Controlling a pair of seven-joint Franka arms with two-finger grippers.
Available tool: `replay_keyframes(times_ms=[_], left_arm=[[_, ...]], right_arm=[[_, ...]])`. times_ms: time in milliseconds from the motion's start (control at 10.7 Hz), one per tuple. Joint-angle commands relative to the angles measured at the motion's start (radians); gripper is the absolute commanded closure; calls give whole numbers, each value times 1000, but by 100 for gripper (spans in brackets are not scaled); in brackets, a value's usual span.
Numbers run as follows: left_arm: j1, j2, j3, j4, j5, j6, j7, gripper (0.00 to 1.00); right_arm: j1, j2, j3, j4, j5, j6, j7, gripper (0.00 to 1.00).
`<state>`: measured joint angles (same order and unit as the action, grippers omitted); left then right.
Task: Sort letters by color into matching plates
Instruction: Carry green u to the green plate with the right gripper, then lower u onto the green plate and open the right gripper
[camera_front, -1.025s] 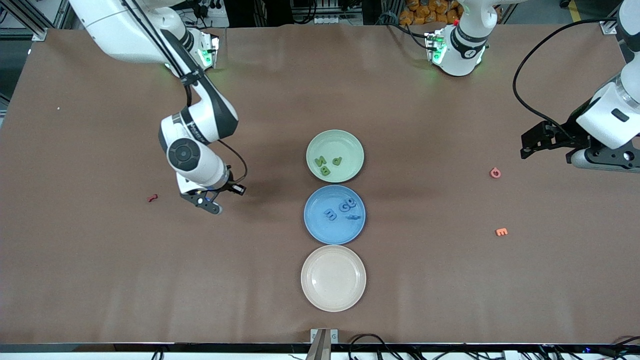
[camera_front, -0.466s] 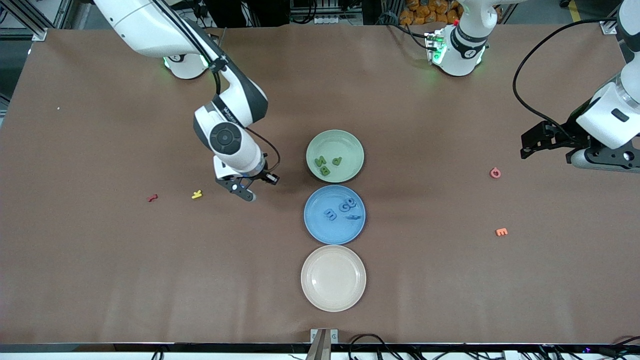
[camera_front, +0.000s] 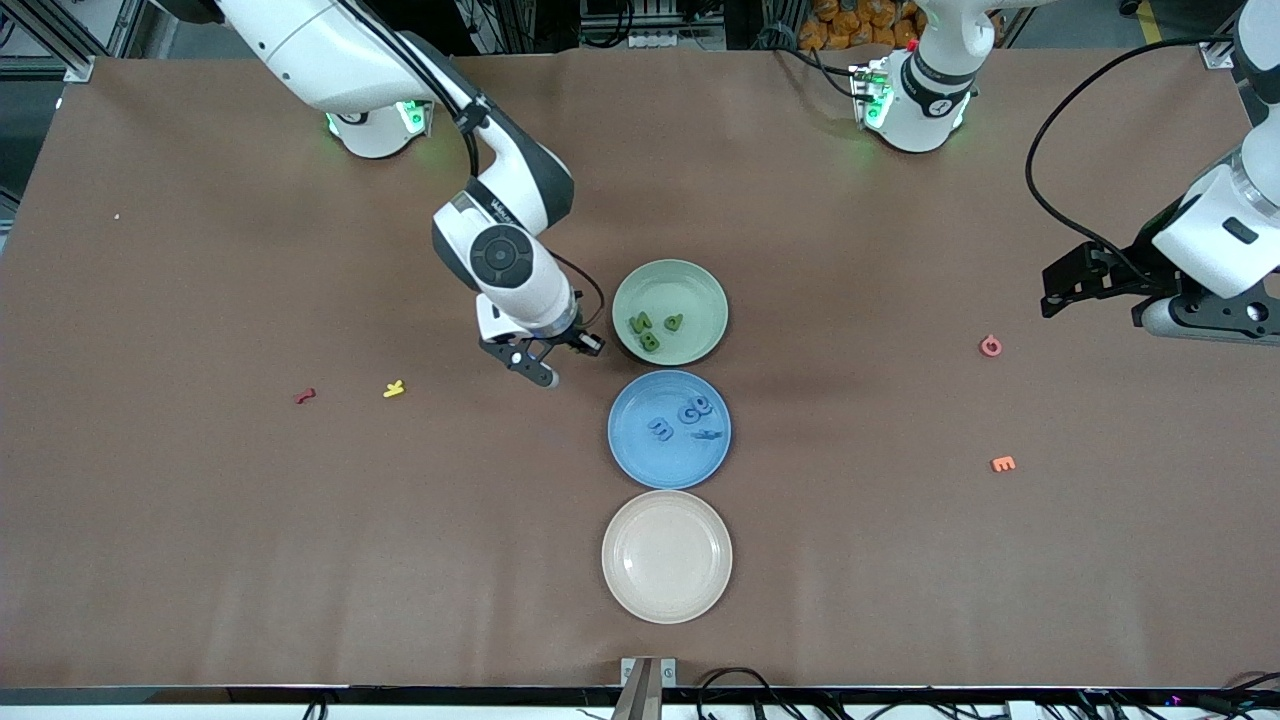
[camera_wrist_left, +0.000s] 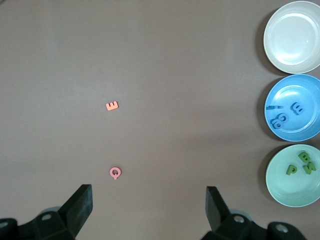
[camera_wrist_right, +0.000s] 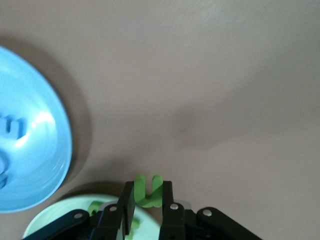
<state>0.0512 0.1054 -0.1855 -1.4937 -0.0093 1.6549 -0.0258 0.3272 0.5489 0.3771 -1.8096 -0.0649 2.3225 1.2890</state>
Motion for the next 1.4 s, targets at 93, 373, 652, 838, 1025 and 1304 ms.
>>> replay_keyframes(times_ms=[93, 373, 652, 838, 1025, 1304], left_arm=[[3, -7, -2, 4, -20, -14, -16, 0], [3, -7, -2, 4, -20, -14, -16, 0], [3, -7, -2, 4, -20, -14, -16, 0], [3, -7, -2, 4, -20, -14, -16, 0], [6, -6, -2, 4, -20, -14, -14, 0], [4, -6, -2, 4, -20, -14, -14, 0]], right_arm=[[70, 74, 20, 95, -15, -3, 134, 100], [125, 118, 22, 133, -35, 1, 231, 100], [154, 146, 23, 165, -96, -2, 329, 100], [132, 155, 72, 168, -107, 1, 380, 96], [142, 164, 77, 170, -102, 3, 406, 96], [135, 175, 85, 170, -79, 41, 605, 36]])
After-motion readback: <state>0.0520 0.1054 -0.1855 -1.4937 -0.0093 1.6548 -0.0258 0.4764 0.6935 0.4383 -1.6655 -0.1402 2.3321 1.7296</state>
